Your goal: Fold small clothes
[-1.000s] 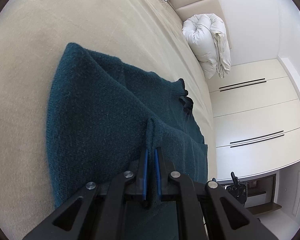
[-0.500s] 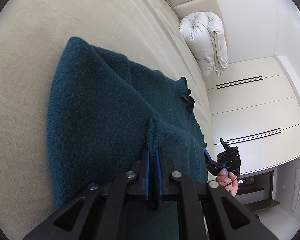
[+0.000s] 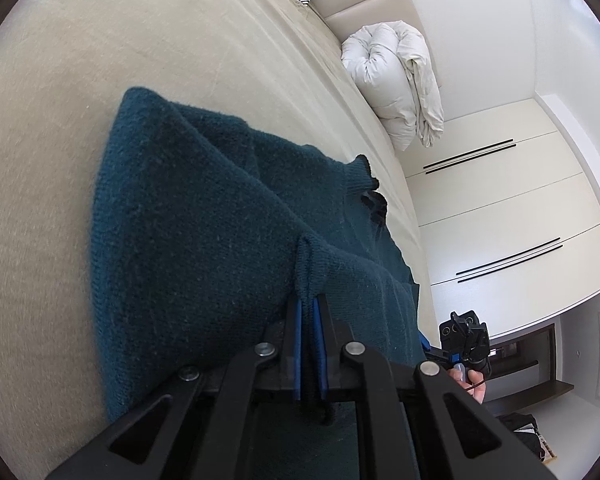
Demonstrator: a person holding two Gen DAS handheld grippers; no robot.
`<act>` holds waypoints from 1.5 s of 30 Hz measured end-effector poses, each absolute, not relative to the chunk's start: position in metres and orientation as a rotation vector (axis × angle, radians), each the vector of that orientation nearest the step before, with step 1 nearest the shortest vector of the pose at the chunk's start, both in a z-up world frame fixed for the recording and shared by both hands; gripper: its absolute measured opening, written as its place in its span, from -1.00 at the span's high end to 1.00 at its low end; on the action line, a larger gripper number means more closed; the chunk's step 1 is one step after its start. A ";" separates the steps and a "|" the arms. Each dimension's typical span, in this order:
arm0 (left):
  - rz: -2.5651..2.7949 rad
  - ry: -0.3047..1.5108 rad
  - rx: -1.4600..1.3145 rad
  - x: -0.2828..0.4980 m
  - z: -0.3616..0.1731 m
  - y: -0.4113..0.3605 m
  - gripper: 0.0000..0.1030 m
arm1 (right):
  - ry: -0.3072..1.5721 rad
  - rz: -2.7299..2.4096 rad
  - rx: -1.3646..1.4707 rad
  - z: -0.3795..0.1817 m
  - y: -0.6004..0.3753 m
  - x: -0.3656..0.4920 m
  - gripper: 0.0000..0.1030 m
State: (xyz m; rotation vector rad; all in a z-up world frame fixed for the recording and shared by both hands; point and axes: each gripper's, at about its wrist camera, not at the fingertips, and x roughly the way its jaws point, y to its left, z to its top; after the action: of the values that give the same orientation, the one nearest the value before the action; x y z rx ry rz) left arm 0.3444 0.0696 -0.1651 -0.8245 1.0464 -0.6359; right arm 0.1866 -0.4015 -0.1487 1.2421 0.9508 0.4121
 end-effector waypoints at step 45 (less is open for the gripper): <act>-0.684 1.038 -0.833 0.339 -0.166 0.076 0.78 | 0.781 0.473 1.251 -0.116 -0.340 0.164 -0.48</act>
State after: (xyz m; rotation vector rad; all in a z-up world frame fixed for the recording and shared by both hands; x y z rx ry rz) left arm 0.3390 0.0762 -0.1663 -0.8331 1.0382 -0.6838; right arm 0.1641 -0.3400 -0.1156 1.2507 0.7811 0.4727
